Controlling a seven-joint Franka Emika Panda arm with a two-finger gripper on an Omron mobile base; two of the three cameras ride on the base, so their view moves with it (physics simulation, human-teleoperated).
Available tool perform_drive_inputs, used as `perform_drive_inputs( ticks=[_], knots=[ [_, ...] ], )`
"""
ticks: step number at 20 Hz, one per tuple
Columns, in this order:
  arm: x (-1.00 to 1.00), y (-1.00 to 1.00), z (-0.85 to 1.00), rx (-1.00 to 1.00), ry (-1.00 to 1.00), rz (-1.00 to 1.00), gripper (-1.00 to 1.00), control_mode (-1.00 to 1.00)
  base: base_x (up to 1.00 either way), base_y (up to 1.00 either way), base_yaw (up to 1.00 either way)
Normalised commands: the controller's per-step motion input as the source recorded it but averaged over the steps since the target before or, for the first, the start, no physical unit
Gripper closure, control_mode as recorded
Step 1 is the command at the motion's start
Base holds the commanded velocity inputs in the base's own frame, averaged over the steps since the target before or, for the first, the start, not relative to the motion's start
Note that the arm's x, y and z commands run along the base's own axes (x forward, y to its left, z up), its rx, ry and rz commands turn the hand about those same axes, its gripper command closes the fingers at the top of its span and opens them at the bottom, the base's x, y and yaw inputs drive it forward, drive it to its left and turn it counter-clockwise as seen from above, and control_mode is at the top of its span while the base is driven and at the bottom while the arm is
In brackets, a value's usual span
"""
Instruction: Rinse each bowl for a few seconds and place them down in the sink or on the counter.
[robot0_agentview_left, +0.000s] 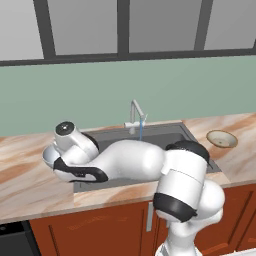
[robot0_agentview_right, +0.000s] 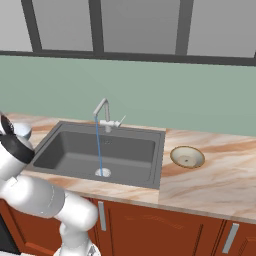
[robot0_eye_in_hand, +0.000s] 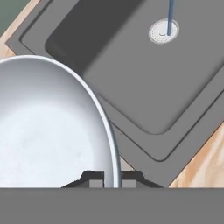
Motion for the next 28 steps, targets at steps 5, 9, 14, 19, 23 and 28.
perform_drive_inputs(
  ticks=[5,9,14,19,23,28],
  knots=[
    [0.09,0.24,-0.20,0.04,0.02,0.00,1.00,-1.00,0.00,0.00,0.00],
    [0.09,0.23,-0.23,0.05,0.03,0.00,1.00,-1.00,0.00,0.00,0.00],
    [0.07,0.20,-0.29,0.03,0.04,0.00,1.00,-1.00,0.00,0.00,0.00],
    [0.08,0.23,-0.26,0.00,0.04,0.00,1.00,-1.00,0.00,0.00,0.00],
    [0.10,0.25,-0.23,0.00,0.04,0.00,1.00,-1.00,0.00,0.00,0.00],
    [0.10,0.24,-0.24,0.01,0.04,0.00,1.00,-1.00,0.00,0.00,0.00]
  ],
)
